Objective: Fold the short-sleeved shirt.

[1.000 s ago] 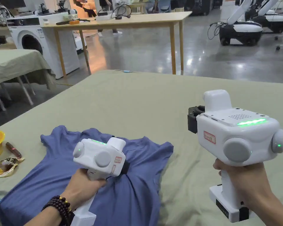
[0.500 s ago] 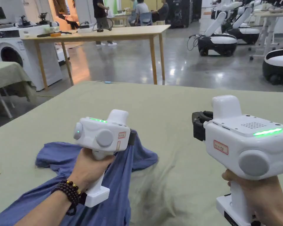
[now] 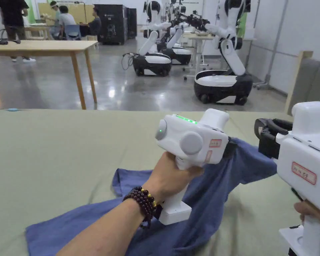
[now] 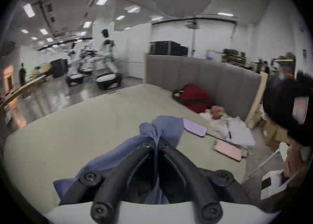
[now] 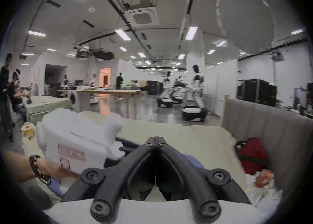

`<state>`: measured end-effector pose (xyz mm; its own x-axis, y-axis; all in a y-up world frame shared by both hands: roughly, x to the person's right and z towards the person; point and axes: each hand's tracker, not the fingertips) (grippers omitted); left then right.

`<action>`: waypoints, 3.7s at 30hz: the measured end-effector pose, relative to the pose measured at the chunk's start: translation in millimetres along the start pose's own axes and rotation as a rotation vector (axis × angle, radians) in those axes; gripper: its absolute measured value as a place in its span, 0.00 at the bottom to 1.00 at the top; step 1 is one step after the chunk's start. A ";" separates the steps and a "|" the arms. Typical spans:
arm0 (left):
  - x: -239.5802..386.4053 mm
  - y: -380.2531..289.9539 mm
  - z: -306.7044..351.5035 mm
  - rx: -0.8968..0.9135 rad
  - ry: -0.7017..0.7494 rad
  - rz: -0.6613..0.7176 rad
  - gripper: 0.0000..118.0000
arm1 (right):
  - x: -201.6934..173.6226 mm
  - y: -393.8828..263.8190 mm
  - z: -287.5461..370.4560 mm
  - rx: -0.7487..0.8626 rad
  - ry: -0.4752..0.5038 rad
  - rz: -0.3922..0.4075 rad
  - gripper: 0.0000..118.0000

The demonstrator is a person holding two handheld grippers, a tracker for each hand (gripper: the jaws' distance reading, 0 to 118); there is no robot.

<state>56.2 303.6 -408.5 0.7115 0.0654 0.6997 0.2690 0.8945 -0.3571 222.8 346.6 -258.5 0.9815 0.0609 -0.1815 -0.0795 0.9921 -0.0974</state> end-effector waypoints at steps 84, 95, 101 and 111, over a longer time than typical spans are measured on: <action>-119.6 -161.9 198.2 -0.151 0.521 0.230 0.00 | 169.6 -202.4 -91.7 -0.855 -0.085 -0.030 0.91; -115.7 -164.2 189.3 -0.205 0.539 0.171 0.00 | 130.3 -204.7 -95.2 -0.848 0.090 0.089 0.03; -115.5 -162.9 215.1 -0.072 0.611 0.197 0.00 | 115.9 -154.7 -59.5 -0.510 0.016 -0.009 0.03; -143.3 -25.6 304.4 0.251 0.649 0.248 0.00 | 68.8 53.8 -66.2 -0.017 0.127 -0.064 0.03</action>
<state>-250.3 406.0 -311.3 0.9938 0.0740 0.0824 -0.0511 0.9667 -0.2508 274.5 396.9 -341.1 0.9547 -0.0182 -0.2969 -0.0214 0.9913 -0.1296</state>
